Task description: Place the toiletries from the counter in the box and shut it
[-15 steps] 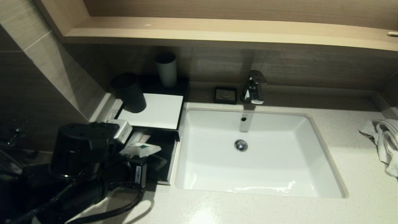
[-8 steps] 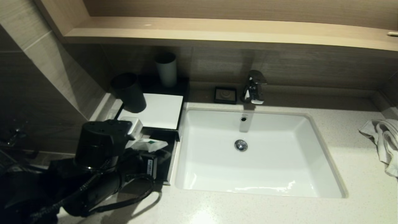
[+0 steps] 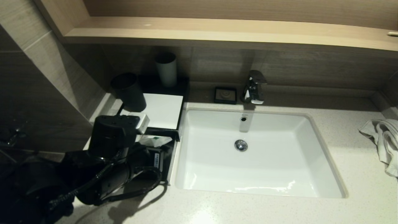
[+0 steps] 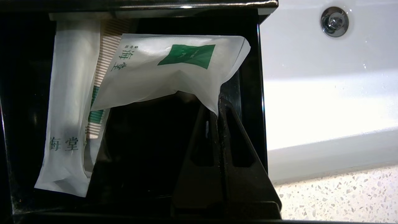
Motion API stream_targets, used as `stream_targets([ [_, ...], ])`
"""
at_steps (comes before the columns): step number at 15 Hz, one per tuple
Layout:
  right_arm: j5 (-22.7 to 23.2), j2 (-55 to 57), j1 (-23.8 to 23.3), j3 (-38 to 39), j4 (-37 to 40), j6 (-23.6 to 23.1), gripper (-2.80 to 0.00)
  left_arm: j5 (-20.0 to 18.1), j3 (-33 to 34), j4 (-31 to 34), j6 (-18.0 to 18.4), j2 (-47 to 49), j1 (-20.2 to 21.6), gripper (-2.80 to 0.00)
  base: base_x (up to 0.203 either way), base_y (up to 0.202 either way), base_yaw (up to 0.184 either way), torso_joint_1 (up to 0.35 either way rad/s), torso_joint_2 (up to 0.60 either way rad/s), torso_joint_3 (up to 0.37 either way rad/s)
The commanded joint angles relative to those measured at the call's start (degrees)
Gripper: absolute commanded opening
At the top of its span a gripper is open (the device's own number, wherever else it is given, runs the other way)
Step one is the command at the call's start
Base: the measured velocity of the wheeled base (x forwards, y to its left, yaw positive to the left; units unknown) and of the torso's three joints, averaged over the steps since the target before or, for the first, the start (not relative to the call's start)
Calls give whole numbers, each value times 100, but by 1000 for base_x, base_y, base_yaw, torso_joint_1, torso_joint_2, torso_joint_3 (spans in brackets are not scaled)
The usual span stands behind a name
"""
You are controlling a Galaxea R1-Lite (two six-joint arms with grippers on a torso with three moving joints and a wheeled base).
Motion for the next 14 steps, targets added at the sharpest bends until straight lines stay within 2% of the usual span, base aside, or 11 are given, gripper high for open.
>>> stream_targets([
  [1,3,0,0,0,-1,-2,-280,-3,-124,116,-8,20,20,-280,0,0,0,0,0,0],
  [6,3,0,-9,0,-1,-2,-280,-161,-433,807,-51,28,53,-280,0,0,0,0,0,0],
  [14,3,0,0,0,-1,-2,-280,-313,-487,842,-68,44,61,-280,0,0,0,0,0,0],
])
